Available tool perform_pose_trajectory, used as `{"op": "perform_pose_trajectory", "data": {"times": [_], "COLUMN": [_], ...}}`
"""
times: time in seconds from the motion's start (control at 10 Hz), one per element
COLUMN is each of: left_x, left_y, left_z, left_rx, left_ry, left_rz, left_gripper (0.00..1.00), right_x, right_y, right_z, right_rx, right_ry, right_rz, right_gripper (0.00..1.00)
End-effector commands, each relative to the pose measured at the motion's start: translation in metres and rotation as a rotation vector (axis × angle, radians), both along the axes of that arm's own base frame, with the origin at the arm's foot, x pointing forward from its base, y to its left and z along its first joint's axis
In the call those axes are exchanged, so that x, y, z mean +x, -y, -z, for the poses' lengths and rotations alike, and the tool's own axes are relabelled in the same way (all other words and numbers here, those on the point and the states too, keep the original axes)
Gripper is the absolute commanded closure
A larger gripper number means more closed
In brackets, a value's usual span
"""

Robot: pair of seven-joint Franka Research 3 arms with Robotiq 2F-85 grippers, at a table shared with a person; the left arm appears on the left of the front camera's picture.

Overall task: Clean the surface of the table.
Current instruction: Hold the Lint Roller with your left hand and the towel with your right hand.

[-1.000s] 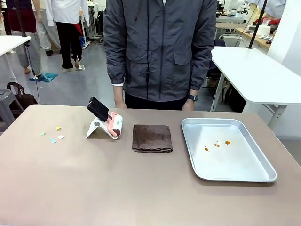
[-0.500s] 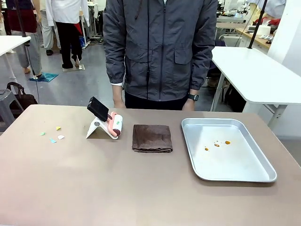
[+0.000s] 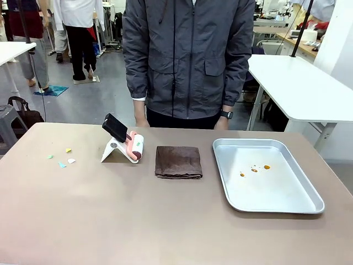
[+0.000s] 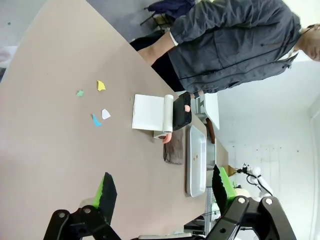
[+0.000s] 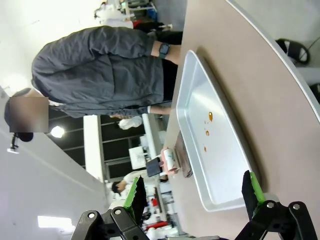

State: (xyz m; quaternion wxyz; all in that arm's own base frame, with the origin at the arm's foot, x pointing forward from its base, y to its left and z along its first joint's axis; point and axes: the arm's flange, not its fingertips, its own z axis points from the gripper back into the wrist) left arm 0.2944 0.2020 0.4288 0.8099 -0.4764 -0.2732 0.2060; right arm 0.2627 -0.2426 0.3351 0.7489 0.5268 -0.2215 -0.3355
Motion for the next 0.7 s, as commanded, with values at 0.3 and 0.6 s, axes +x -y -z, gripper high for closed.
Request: {"op": "perform_pose_trajectory", "data": {"times": [0.3,0.6], "left_x": [0.080,0.137], "left_y": [0.058,0.121], "left_z": [-0.076,-0.087], "left_rx": [0.181,0.352], "left_ry": [-0.082,-0.173], "left_rz": [0.171,0.294], "left_gripper": [0.00,0.00], "right_x": [0.026,0.062], "right_y": [-0.150,-0.245], "right_z": [-0.088,-0.118], "right_rx": [-0.352,-0.479], "right_ry": [0.147,0.198], "right_rz": [-0.063,-0.286], "right_gripper": [0.00,0.00]}}
